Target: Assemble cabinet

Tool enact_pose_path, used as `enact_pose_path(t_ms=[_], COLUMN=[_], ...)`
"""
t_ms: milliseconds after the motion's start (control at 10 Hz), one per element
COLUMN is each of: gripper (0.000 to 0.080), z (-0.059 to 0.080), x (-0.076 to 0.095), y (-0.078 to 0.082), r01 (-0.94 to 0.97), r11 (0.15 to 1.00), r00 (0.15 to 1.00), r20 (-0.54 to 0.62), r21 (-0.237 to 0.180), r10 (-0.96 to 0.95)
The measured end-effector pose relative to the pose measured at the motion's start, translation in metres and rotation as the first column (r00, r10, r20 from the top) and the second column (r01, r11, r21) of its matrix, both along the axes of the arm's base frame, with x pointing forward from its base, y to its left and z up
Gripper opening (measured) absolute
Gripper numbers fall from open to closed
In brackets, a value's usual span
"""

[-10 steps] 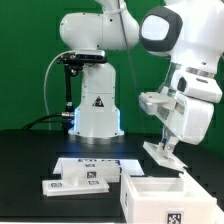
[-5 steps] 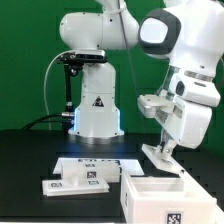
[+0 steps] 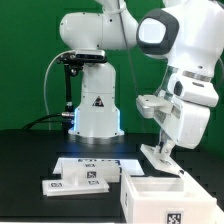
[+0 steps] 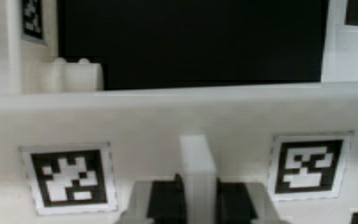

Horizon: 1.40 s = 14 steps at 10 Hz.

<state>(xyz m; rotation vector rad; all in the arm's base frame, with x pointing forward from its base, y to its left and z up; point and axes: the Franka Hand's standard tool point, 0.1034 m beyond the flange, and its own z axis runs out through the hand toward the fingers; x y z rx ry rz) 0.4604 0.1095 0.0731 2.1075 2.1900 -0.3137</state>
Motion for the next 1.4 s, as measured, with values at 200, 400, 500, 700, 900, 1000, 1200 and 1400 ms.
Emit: enact_pose_path(t_ms=[200, 400, 500, 700, 900, 1000, 1200, 1400], gripper=[0.0065, 0.0065, 0.0065, 0.0065, 0.0065, 0.0065, 0.0065, 0.0065], z=[-0.0004, -0.0006, -0.0008, -0.0009, -0.0020, -0.0027, -0.0023, -0.0031], x=[0.0013, 0.0012, 0.0011, 0.0009, -0.0002, -0.0005, 0.0008, 0.0006], y=[0.0005, 0.0010, 0.0010, 0.0009, 0.0033, 0.0053, 0.0056, 0.0044], r01=[0.000, 0.001, 0.001, 0.001, 0.008, 0.004, 0.003, 0.005], r11=[1.000, 1.000, 1.000, 1.000, 1.000, 1.000, 1.000, 1.000], r00=[1.000, 1.000, 1.000, 1.000, 1.000, 1.000, 1.000, 1.000], r20=[0.001, 0.001, 0.000, 0.000, 0.000, -0.001, 0.001, -0.001], r21=[0.001, 0.001, 0.001, 0.001, 0.001, 0.001, 0.002, 0.001], r10=[0.000, -0.001, -0.001, -0.001, -0.008, -0.004, -0.003, -0.005])
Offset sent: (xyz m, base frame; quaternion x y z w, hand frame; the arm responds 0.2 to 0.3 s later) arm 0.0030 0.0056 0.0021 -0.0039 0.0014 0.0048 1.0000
